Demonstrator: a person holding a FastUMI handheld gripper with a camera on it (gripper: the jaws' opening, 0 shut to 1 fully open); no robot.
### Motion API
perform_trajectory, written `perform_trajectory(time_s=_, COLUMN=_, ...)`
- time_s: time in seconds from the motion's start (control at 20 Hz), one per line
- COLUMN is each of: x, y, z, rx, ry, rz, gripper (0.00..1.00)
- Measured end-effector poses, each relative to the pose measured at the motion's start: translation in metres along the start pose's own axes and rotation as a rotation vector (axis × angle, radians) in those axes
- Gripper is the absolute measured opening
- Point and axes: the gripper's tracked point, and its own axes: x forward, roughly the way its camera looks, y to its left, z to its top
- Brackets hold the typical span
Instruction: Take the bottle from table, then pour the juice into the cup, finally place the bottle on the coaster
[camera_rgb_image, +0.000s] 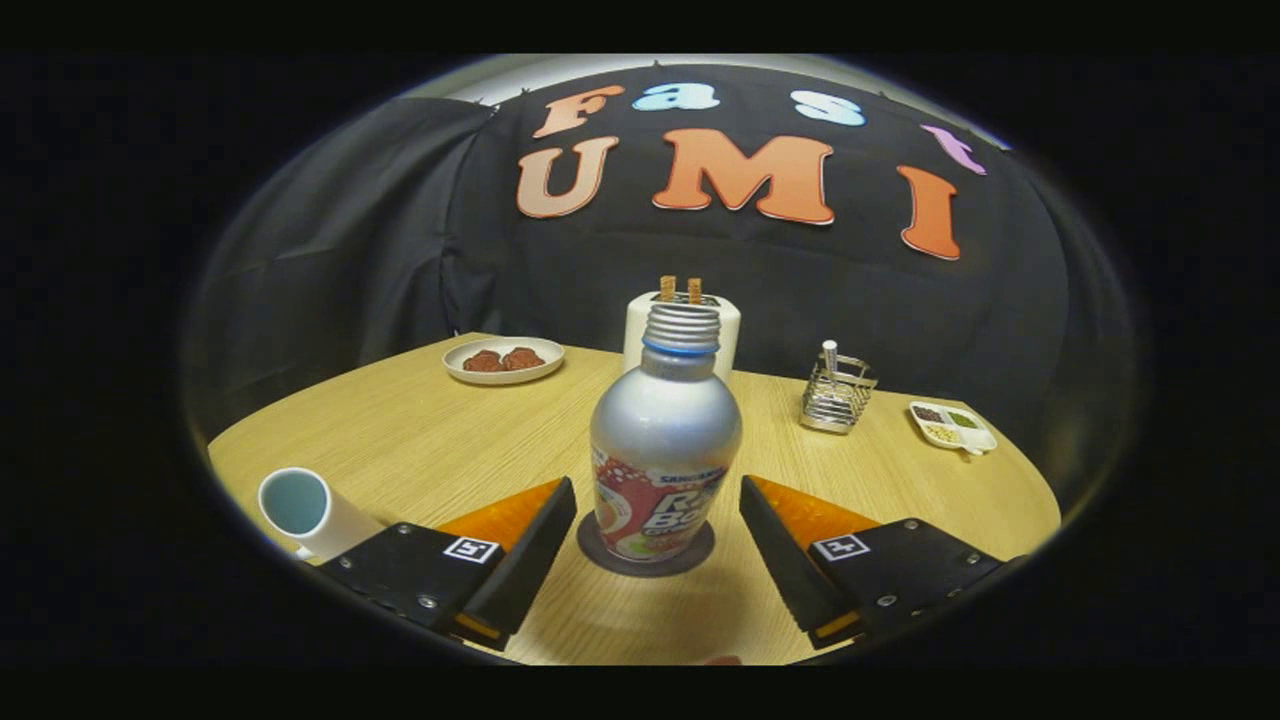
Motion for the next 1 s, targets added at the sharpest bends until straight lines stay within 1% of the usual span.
perform_trajectory(time_s=0.2, x=-0.043, y=-0.004, z=0.016, rx=0.014, ry=-0.046, rz=-0.009, gripper=0.98)
perform_trajectory(time_s=0.4, x=-0.099, y=-0.013, z=0.036, rx=0.051, ry=-0.105, rz=-0.02, gripper=0.98)
perform_trajectory(time_s=0.65, x=-0.17, y=-0.04, z=0.057, rx=0.062, ry=-0.176, rz=-0.062, gripper=0.98)
perform_trajectory(time_s=0.85, x=-0.213, y=-0.061, z=0.056, rx=0.06, ry=-0.197, rz=-0.098, gripper=0.98)
perform_trajectory(time_s=1.0, x=-0.239, y=-0.073, z=0.05, rx=0.094, ry=-0.212, rz=-0.123, gripper=0.98)
